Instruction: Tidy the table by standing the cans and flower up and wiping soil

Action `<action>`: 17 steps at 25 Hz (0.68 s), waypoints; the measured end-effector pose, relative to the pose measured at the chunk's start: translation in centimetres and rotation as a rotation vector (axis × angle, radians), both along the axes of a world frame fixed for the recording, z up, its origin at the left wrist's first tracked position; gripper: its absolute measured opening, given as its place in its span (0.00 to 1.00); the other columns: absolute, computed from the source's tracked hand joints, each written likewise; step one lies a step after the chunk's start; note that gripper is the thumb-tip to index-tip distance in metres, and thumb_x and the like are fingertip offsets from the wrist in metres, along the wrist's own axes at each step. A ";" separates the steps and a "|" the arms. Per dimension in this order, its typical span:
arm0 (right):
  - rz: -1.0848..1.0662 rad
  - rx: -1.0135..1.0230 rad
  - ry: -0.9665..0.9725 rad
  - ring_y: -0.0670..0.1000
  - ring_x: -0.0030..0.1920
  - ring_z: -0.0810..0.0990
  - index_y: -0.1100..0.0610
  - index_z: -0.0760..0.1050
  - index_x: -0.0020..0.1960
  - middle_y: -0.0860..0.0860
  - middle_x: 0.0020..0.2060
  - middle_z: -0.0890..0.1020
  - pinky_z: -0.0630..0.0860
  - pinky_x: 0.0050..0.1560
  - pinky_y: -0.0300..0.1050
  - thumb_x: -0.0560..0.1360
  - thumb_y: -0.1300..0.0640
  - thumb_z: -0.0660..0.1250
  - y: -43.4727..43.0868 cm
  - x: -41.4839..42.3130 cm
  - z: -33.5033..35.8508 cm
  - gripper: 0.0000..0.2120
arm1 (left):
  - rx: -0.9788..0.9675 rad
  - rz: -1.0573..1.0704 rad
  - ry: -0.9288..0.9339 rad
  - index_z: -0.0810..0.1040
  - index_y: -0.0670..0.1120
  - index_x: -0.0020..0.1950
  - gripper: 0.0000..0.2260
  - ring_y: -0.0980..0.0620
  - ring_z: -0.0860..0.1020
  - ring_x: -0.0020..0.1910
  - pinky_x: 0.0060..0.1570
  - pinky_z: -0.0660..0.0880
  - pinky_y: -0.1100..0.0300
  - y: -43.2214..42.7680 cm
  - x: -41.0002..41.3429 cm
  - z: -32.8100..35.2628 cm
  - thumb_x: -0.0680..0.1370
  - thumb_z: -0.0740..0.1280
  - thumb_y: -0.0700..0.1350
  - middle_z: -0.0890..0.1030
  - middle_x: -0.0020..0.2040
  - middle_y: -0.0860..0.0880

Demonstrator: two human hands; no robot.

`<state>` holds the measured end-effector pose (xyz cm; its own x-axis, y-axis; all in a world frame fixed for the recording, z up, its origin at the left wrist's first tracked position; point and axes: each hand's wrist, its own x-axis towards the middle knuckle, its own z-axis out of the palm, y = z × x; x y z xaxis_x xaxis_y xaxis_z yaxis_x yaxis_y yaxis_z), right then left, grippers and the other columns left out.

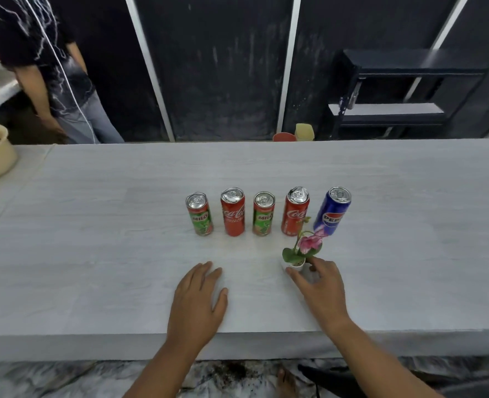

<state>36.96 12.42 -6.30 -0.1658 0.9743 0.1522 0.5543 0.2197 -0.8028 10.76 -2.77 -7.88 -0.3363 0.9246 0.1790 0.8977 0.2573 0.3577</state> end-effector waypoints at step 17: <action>0.116 0.128 -0.197 0.50 0.52 0.78 0.51 0.81 0.57 0.47 0.52 0.84 0.78 0.54 0.56 0.70 0.35 0.77 -0.2 -5.5 -0.4 0.24 | 0.055 -0.034 -0.011 0.77 0.55 0.75 0.21 0.51 0.69 0.78 0.77 0.68 0.50 0.4 -0.5 -0.8 0.84 0.63 0.59 0.74 0.77 0.54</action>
